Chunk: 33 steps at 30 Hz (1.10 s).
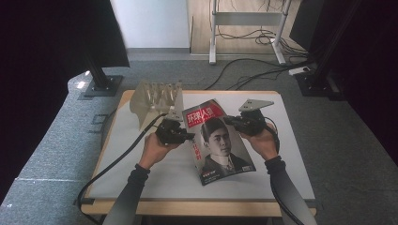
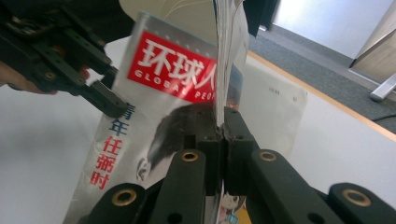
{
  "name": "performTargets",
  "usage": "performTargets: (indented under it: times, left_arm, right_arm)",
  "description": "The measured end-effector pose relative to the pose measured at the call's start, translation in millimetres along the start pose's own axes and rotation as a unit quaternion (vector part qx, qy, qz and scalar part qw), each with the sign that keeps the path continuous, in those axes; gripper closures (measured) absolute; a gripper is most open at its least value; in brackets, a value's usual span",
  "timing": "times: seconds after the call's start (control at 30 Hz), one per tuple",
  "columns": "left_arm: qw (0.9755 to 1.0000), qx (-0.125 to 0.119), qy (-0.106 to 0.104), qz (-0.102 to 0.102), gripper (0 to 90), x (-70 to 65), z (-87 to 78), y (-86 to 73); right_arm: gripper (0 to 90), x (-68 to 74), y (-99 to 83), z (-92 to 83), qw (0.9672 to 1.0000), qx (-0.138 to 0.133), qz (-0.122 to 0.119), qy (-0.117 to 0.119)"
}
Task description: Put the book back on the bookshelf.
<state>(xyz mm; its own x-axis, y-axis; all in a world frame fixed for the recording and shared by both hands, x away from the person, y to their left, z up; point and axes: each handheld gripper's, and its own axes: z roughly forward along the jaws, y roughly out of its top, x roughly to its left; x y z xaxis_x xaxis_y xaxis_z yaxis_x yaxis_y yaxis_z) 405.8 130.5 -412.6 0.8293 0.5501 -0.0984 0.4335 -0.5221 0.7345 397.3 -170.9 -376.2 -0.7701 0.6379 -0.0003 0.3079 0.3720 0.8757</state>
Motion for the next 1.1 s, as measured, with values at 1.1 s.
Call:
performTargets:
  times: [1.1]
  left_arm:
    - [0.9905,-0.084,0.061,0.09,73.4,-28.8,-27.5,25.3]
  right_arm:
    - [85.4,-8.5,-21.6,-26.4,0.9976,-0.061,0.015,-0.027]
